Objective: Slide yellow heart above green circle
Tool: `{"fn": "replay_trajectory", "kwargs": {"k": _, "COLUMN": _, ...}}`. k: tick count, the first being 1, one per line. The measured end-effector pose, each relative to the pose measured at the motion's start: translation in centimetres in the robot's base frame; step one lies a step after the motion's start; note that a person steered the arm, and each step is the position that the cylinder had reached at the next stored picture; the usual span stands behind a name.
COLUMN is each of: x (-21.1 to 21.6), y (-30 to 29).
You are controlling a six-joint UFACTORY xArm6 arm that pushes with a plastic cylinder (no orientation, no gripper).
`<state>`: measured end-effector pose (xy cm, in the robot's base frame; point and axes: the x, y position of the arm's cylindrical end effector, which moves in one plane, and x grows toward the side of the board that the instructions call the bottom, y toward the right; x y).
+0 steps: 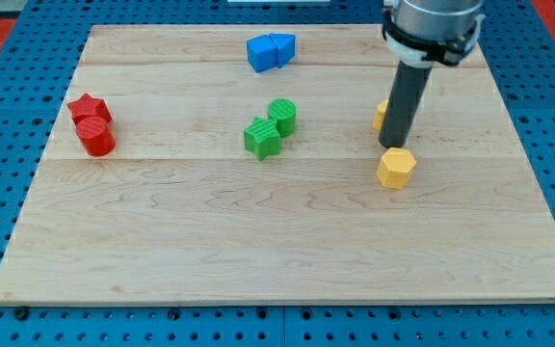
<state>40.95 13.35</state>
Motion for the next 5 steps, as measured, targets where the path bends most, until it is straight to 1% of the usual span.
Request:
{"fn": "replay_trajectory", "kwargs": {"k": 1, "x": -1.2, "y": 1.0}}
{"fn": "replay_trajectory", "kwargs": {"k": 2, "x": -1.5, "y": 6.2}}
{"fn": "replay_trajectory", "kwargs": {"k": 3, "x": -3.1, "y": 4.1}}
{"fn": "replay_trajectory", "kwargs": {"k": 4, "x": -6.6, "y": 1.6}}
{"fn": "replay_trajectory", "kwargs": {"k": 5, "x": -7.3, "y": -1.0}}
